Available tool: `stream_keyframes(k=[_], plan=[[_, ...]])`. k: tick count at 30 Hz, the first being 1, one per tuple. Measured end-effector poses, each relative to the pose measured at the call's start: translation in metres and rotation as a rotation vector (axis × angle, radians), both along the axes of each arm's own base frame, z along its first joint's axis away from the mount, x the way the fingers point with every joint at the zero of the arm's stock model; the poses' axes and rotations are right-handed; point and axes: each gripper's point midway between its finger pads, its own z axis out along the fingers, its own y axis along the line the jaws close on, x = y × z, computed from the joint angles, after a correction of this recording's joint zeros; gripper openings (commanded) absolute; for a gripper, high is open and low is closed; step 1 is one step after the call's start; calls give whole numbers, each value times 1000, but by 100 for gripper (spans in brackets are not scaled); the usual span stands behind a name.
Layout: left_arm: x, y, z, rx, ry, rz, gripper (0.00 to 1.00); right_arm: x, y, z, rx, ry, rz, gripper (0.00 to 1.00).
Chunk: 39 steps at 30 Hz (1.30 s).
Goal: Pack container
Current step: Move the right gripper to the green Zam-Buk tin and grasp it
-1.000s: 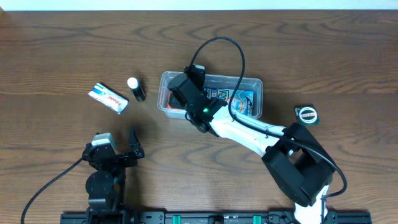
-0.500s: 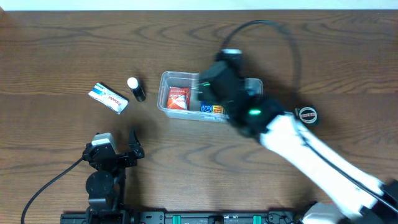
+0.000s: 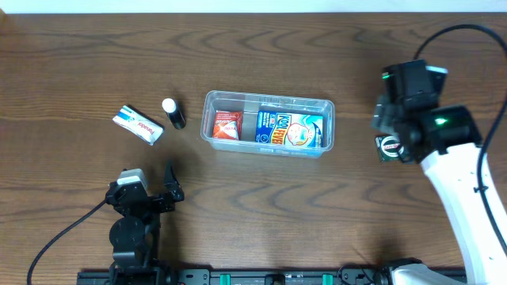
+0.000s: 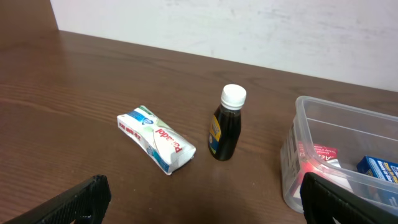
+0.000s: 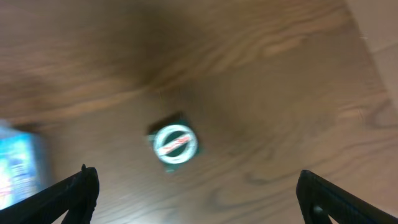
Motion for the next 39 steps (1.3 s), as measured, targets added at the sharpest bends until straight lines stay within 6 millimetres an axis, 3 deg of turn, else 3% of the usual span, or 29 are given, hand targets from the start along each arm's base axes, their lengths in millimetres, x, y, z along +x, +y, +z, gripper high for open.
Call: stream_keyframes(k=[5, 9, 14, 20, 30, 39], plan=[[0, 0, 0, 0, 0, 0, 98, 11, -35, -15, -13, 67, 3, 99], [0, 0, 0, 0, 0, 0, 98, 17, -45, -44, 67, 163, 63, 99], [0, 0, 0, 0, 0, 0, 98, 23, -41, -81, 196, 259, 153, 99], [0, 0, 0, 0, 0, 0, 98, 26, -23, -116, 318, 352, 246, 99], [0, 0, 0, 0, 0, 0, 98, 12, -10, -169, 419, 536, 282, 99], [0, 0, 0, 0, 0, 0, 98, 9, -11, -183, 418, 579, 280, 99]])
